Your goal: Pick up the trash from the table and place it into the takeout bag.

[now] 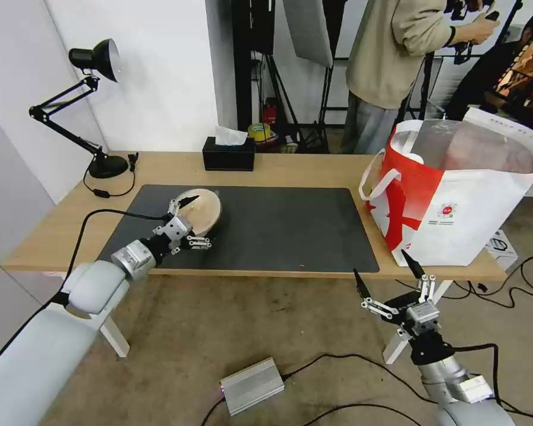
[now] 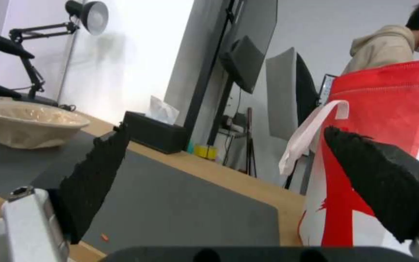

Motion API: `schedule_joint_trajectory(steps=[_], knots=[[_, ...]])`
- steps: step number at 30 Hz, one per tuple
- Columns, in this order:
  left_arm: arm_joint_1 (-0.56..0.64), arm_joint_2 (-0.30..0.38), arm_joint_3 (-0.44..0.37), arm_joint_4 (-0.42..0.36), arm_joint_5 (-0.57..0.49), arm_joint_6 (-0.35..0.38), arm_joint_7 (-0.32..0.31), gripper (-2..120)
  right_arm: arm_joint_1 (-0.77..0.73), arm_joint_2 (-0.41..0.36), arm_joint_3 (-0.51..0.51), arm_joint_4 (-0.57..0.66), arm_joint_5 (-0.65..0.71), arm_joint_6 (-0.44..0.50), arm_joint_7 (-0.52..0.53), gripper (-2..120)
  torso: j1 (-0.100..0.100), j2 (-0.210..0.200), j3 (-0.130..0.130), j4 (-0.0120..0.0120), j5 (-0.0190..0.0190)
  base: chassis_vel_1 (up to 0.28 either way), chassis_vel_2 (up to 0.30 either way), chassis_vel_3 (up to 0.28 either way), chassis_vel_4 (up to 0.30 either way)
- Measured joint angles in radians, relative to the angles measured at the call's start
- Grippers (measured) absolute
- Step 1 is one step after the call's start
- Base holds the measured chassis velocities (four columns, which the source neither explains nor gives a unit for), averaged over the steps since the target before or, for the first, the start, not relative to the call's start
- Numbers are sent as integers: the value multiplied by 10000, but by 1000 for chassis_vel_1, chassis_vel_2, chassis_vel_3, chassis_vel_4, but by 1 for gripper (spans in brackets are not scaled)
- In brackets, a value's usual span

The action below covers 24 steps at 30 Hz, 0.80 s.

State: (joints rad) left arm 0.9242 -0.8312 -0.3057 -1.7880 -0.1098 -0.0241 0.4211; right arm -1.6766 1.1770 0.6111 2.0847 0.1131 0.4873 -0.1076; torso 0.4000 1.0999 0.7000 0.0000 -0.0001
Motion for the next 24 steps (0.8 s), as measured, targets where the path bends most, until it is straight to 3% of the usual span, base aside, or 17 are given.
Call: schedule_joint_trajectory(steps=[8, 24], knots=[[-249, 244, 66, -18, 286, 635, 99, 100, 0, 0, 0, 1, 0, 1, 0, 100, 0, 0, 0, 0, 1, 0, 0, 0, 0], [-251, 268, 172, 250, 874, 937, 10, 100, 0, 0, 0, 0, 0, 1, 0, 100, 0, 0, 0, 0, 0, 0, 0, 0, 0]])
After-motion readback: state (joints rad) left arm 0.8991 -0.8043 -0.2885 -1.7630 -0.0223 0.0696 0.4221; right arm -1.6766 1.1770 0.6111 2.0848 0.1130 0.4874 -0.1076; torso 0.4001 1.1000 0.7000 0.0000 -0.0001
